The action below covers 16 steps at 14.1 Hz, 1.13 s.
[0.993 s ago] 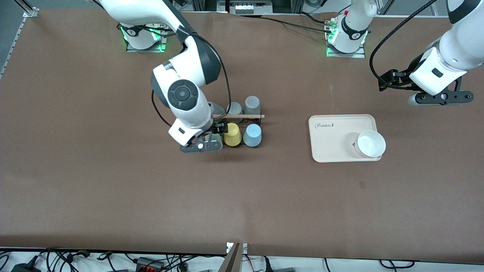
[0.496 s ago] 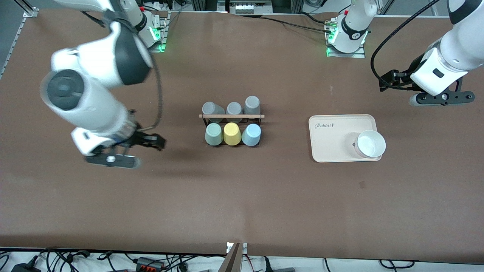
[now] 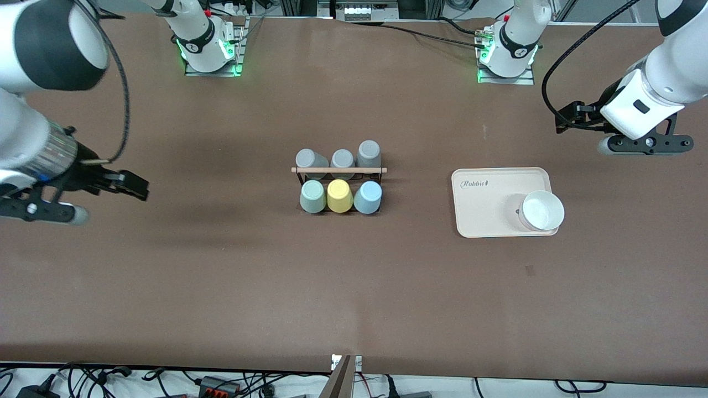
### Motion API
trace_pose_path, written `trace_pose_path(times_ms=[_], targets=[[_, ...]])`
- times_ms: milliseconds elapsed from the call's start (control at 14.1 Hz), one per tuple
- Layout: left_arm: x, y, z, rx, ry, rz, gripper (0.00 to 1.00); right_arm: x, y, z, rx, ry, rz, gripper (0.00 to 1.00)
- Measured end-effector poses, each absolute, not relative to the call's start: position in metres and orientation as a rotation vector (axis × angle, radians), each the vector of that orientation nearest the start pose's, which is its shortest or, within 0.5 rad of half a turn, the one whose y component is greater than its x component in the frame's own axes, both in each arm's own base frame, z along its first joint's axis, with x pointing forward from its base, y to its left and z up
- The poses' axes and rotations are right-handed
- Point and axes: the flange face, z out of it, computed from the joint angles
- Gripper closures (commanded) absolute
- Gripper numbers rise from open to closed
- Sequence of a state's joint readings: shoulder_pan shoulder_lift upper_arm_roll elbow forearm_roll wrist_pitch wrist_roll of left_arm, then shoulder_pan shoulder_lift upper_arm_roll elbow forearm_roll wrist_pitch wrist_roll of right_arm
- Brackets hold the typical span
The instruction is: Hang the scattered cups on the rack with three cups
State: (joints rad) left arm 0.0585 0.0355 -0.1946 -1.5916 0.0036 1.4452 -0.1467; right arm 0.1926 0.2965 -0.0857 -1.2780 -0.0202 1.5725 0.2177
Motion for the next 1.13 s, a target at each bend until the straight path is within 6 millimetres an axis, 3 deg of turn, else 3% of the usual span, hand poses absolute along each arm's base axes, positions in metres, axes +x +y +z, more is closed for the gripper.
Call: trace_pose_path(times_ms=[213,426,567,922,1135], targets=[[0.544,-0.072,0.586,-3.107,-0.013,0.280,0.00,0.598,0.057,0.596,-3.195,0.176,-0.052,0.00],[0.544,-0.072,0.586,-3.107,-0.012,0.280,0.00,0.556,0.050,0.581,-3.187,0.165,-0.078,0.00],[0.544,-0.072,0.586,-3.107,-0.011,0.281,0.00,0.543,0.047,0.575,-3.186,0.165,-0.055,0.00],[0.544,-0.072,0.586,-3.107,-0.010,0.280,0.00,0.574,0.031,0.590,-3.191,0.230,-0.042,0.00],[0.544,-0.072,0.586,-3.107,-0.010,0.280,0.00,0.585,0.032,0.591,-3.184,0.240,0.004,0.00]])
